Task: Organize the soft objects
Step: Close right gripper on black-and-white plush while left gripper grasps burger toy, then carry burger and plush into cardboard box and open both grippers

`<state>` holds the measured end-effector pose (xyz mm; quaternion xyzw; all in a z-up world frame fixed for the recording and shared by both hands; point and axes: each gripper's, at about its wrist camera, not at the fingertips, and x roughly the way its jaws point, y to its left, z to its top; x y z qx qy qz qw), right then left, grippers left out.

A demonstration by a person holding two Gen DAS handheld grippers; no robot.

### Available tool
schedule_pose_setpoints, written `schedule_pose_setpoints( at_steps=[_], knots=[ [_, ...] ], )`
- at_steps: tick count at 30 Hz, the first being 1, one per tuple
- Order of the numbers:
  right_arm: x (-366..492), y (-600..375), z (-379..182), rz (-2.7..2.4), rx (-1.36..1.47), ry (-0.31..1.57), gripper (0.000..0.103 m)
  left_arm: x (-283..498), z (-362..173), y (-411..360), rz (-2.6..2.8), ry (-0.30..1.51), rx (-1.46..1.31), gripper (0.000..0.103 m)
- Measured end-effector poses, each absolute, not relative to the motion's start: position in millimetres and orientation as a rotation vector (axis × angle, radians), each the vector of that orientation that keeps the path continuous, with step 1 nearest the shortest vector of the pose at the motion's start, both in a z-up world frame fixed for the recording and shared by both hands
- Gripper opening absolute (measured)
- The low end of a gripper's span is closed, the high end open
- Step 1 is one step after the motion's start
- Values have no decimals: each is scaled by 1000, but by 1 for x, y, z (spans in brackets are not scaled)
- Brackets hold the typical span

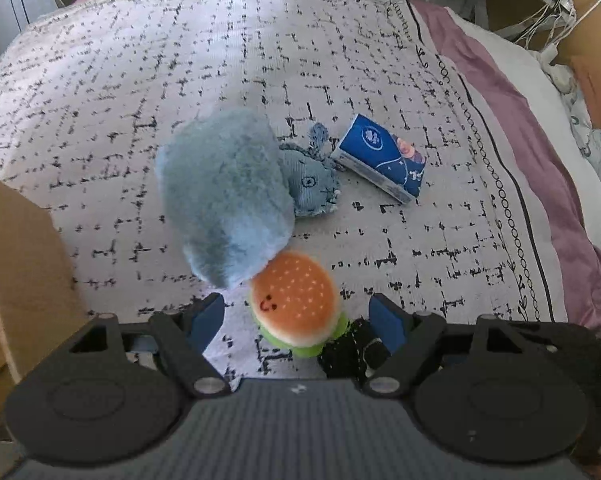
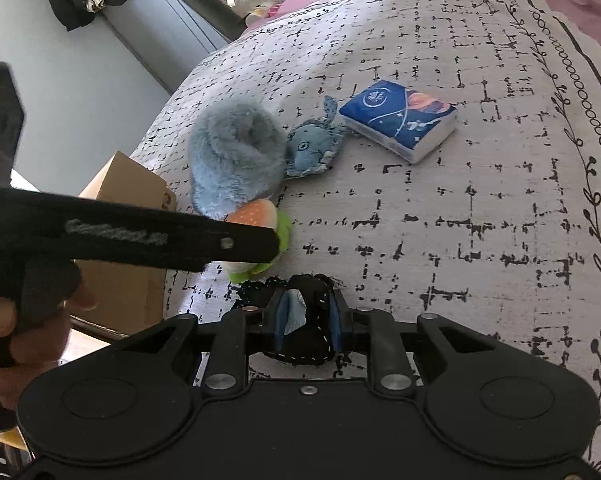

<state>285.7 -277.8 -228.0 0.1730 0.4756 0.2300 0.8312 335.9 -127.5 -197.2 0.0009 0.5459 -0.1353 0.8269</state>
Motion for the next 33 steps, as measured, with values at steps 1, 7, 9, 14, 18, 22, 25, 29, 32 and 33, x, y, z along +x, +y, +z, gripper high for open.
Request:
schedule_pose_setpoints(
  at_steps=[1,7,9,14,18,22,25,29,32,33],
  knots=[
    [286,-277,-228,487,362,1008,22,337,-200,-129,-286,1163,12,79],
    [288,-281,-226,469,363,1022,22,339,-206,-127,-299,1194,-23,45],
    [287,-282,-224,454,354,1020,22,336,-202,-127,-307,1183,-7,44],
    [286,-285,-219,423,353,1014,22,330,-190,-127,-316,1161,2,44],
    [284,-287,-209,411,343,985,22,322,-179,-129,-326,1129,33,44],
    [282,-286,-195,415,333,950,22,314,-167,-125,-335,1108,38,44],
    [279,-282,-186,422,330,928,22,307,-155,-117,-326,1086,38,44],
    [276,-275,-173,434,322,894,22,301,-142,-107,-307,1057,36,44],
    [275,-270,-163,439,318,871,22,294,-133,-101,-297,1032,40,44],
    [274,-268,-160,440,315,864,22,293,-131,-99,-296,1026,41,44]
  ],
)
